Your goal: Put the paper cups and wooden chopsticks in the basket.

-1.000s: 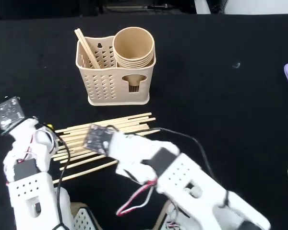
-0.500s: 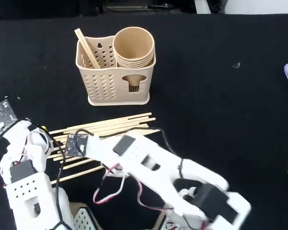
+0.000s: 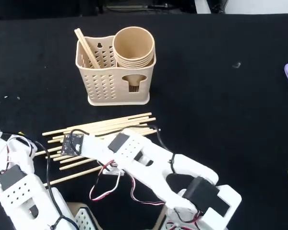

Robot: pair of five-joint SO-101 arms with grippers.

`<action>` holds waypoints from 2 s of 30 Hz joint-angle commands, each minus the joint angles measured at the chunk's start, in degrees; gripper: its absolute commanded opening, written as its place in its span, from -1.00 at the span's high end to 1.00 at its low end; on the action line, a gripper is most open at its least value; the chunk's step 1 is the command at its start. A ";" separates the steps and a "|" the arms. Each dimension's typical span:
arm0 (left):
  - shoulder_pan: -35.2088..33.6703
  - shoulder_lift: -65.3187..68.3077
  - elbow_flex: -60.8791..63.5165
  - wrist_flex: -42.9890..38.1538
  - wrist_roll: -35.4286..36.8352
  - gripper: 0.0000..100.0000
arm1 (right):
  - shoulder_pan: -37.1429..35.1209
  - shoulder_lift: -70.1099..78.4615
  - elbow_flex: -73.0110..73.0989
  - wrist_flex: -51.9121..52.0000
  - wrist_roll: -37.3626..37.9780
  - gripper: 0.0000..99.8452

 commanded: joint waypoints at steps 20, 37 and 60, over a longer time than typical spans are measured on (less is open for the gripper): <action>-1.01 -0.88 -2.24 -1.41 0.70 0.70 | 4.04 5.49 -1.63 0.35 6.95 0.75; -1.01 -0.88 -2.24 -1.41 0.53 0.70 | -0.09 5.41 -1.01 5.98 6.42 0.98; -1.01 -0.88 -2.24 -1.49 0.62 0.70 | 27.52 -52.53 8.31 22.33 7.65 0.98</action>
